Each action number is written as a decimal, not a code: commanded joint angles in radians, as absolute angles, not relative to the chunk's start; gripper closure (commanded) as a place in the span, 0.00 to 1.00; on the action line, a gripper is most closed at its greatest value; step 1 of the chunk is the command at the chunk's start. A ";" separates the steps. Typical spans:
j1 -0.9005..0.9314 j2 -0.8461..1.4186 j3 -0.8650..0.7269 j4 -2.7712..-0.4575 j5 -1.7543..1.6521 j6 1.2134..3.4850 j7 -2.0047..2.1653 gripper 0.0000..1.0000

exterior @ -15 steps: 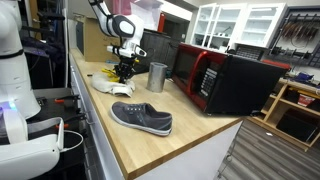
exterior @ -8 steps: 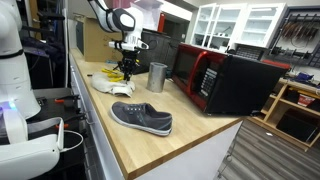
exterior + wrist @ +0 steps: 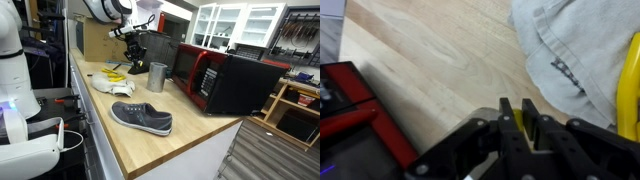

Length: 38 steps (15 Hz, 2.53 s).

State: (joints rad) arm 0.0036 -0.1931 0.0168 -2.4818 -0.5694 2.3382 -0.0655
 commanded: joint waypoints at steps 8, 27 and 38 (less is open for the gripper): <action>0.040 -0.304 0.080 -2.511 -0.737 2.356 0.167 0.96; 0.040 -0.249 0.029 -2.676 -0.450 2.240 -0.289 0.96; 0.083 -0.199 -0.012 -2.665 -0.166 2.177 -0.608 0.96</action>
State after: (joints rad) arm 0.0582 -0.2074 -0.0111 -2.6844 -0.2183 2.2303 -0.5527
